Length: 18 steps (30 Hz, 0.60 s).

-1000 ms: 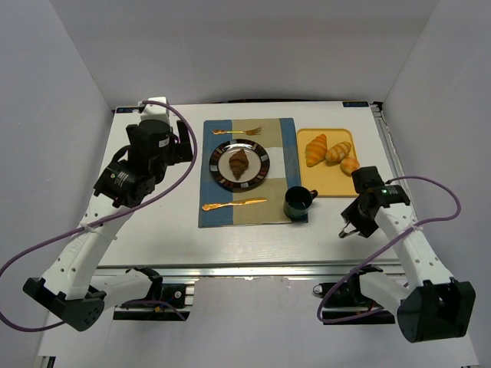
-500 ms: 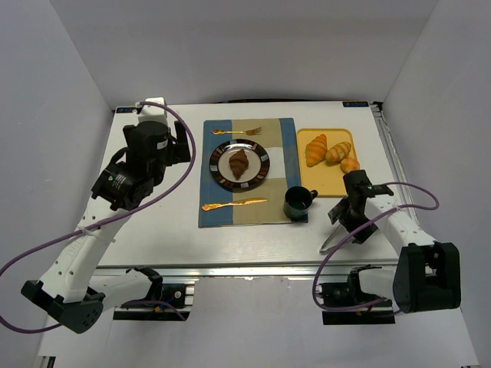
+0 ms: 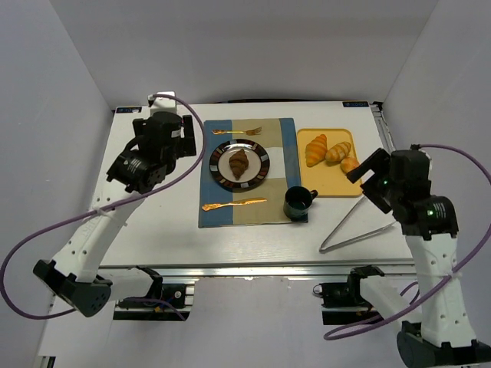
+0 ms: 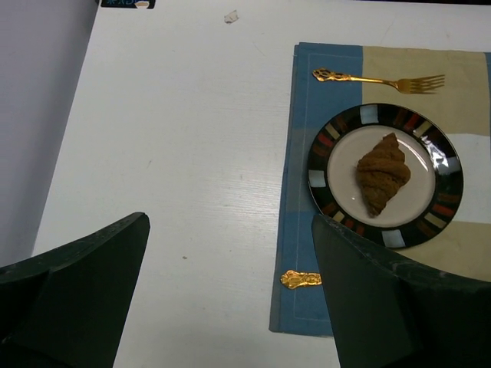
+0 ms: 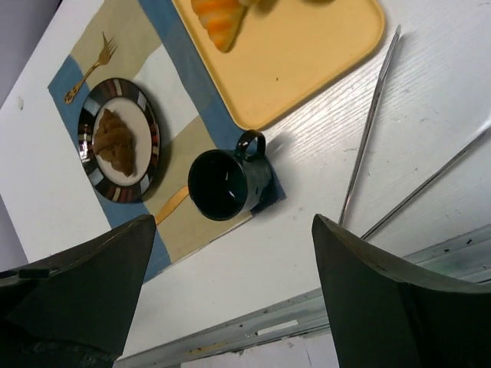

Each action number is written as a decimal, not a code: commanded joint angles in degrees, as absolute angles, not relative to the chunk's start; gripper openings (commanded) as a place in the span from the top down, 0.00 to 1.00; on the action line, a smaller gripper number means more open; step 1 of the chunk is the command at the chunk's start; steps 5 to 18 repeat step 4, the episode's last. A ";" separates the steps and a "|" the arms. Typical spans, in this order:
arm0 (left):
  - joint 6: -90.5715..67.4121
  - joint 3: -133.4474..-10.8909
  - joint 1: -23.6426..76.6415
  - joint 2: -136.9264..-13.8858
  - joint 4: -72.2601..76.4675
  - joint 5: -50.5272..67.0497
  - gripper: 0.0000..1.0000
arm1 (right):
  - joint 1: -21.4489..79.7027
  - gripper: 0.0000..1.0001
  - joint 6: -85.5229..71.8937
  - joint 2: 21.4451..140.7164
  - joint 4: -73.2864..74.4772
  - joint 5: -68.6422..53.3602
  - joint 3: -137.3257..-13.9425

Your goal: Place the bread

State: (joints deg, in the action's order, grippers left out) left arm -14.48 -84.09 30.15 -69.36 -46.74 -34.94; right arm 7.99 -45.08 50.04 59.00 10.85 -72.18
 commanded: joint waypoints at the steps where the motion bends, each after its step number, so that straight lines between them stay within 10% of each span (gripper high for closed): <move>1: -14.94 -88.94 30.50 -70.13 -47.81 -40.41 0.02 | 7.82 0.11 -43.24 48.17 56.53 6.77 -66.20; 18: -13.98 -89.21 30.41 -70.58 -47.03 -42.54 0.02 | 7.82 0.11 -37.90 43.69 46.61 2.74 -63.81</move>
